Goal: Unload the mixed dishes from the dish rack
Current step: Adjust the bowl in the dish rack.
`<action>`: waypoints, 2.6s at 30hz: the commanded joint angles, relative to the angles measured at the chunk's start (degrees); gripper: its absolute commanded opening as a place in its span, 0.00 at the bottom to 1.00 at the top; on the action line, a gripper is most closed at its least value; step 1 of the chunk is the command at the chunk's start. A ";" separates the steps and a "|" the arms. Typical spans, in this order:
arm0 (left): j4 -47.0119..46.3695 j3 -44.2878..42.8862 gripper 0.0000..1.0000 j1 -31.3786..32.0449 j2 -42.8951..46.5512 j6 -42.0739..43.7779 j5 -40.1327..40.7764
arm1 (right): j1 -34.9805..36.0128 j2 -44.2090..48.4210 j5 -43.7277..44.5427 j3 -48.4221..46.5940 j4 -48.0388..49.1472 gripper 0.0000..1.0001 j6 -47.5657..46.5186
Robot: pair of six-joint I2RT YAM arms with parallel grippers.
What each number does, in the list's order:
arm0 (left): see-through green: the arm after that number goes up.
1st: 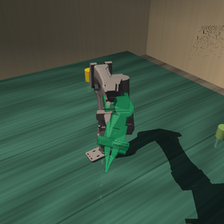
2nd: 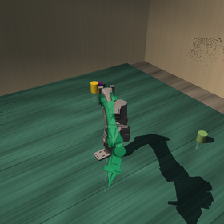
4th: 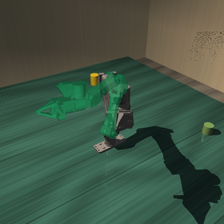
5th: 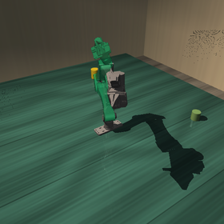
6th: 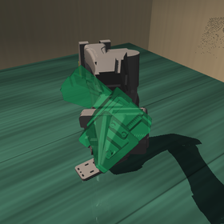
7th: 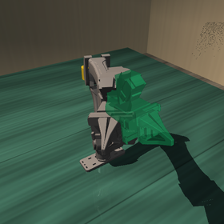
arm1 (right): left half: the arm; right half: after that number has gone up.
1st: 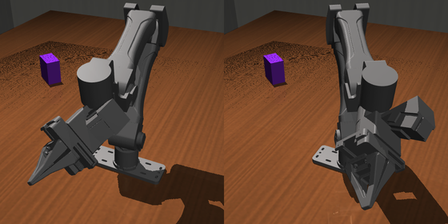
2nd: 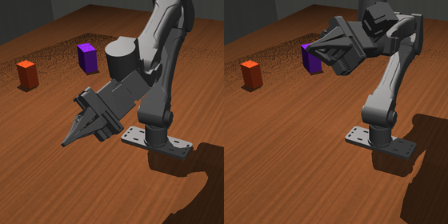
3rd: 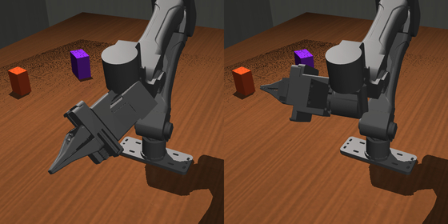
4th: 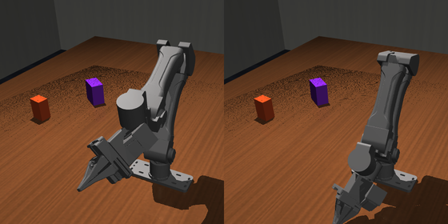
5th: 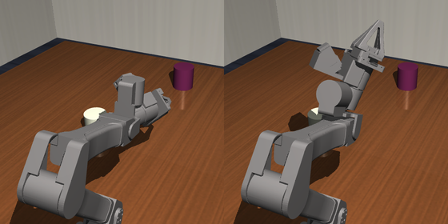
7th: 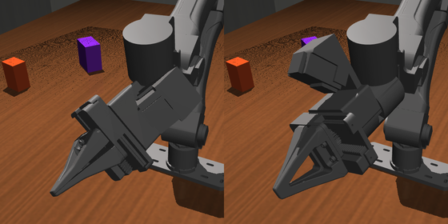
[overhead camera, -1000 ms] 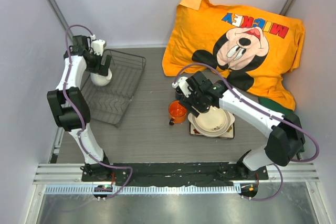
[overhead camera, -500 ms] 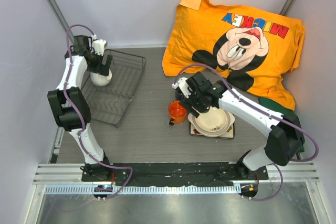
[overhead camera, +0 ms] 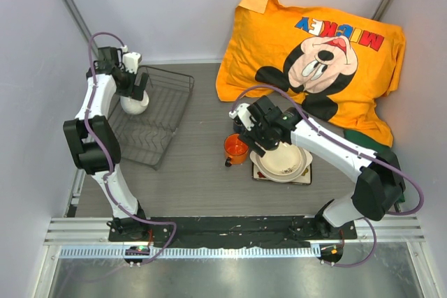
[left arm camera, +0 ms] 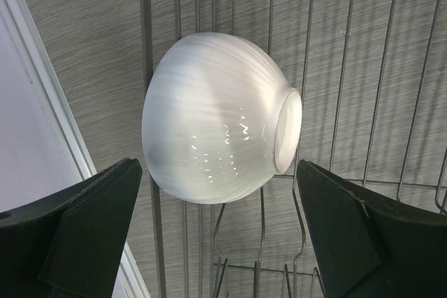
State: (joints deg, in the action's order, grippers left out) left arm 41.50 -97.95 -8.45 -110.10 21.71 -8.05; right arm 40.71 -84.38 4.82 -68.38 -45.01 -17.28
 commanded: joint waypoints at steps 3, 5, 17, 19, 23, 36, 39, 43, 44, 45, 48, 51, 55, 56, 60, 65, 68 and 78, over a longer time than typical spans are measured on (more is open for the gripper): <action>-1.94 -1.89 1.00 0.19 -0.64 1.05 1.11 | 0.25 0.62 0.10 0.53 1.25 0.73 -0.39; -2.03 -1.80 1.00 0.27 -0.90 1.14 1.11 | 0.25 0.62 0.10 0.53 1.24 0.73 -0.39; -1.51 -3.47 1.00 0.19 -2.48 1.23 0.85 | 0.25 0.88 0.45 0.62 1.24 0.73 -0.48; -1.33 -3.74 1.00 0.19 -2.66 1.14 0.76 | 0.25 0.79 0.37 0.70 1.24 0.73 -0.48; -1.07 -4.00 0.97 0.19 -3.01 1.14 0.50 | 0.25 0.62 0.37 0.70 1.33 0.73 -0.39; 0.43 -4.88 0.62 0.19 -3.98 1.14 -0.12 | 0.25 0.71 0.45 0.88 1.33 0.73 -0.39; 0.60 -5.23 0.54 0.19 -3.80 0.96 -0.47 | 0.25 0.62 0.28 0.97 1.24 0.73 -0.30; 1.92 -6.46 0.43 0.19 -3.71 0.52 -1.17 | 0.25 0.62 0.28 1.14 1.33 0.73 -0.30; 2.18 -6.90 0.41 0.10 -3.63 0.35 -1.26 | 0.16 0.62 0.19 1.14 1.33 0.73 -0.30; 2.19 -7.08 0.38 0.19 -3.45 0.08 -1.44 | 0.25 0.62 0.19 1.14 1.33 0.73 -0.21; 2.27 -7.34 0.33 0.19 -2.58 -0.79 -2.40 | 0.16 0.62 0.19 1.14 1.42 0.73 -0.30; 2.62 -8.04 0.29 0.19 -2.13 -1.50 -3.63 | 0.16 0.53 0.28 1.06 1.33 0.73 -0.30; 3.59 -9.45 0.26 0.19 -1.43 -2.90 -5.48 | 0.25 0.53 0.28 1.05 1.42 0.73 -0.30; 3.68 -9.62 0.25 0.19 -1.43 -3.08 -5.74 | 0.16 0.44 0.28 0.97 1.51 0.73 -0.30; 4.47 -10.24 0.22 0.19 -1.25 -3.87 -7.15 | 0.16 0.36 0.37 0.97 1.42 0.73 -0.30; 4.74 -10.15 0.16 0.19 -0.99 -5.54 -9.08 | 0.16 0.27 0.72 0.70 1.42 0.73 -0.30; 4.82 -9.89 0.10 0.19 -0.81 -6.68 -10.49 | 0.16 0.36 1.15 0.53 1.51 0.73 -0.21; 4.12 -9.89 0.00 0.36 0.50 -7.30 -9.44 | -0.01 0.27 1.68 0.26 1.68 0.73 -0.13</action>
State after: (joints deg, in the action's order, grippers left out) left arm 47.42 -105.12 -8.34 -113.73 15.11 -16.56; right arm 40.71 -84.38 5.52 -67.26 -44.93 -17.28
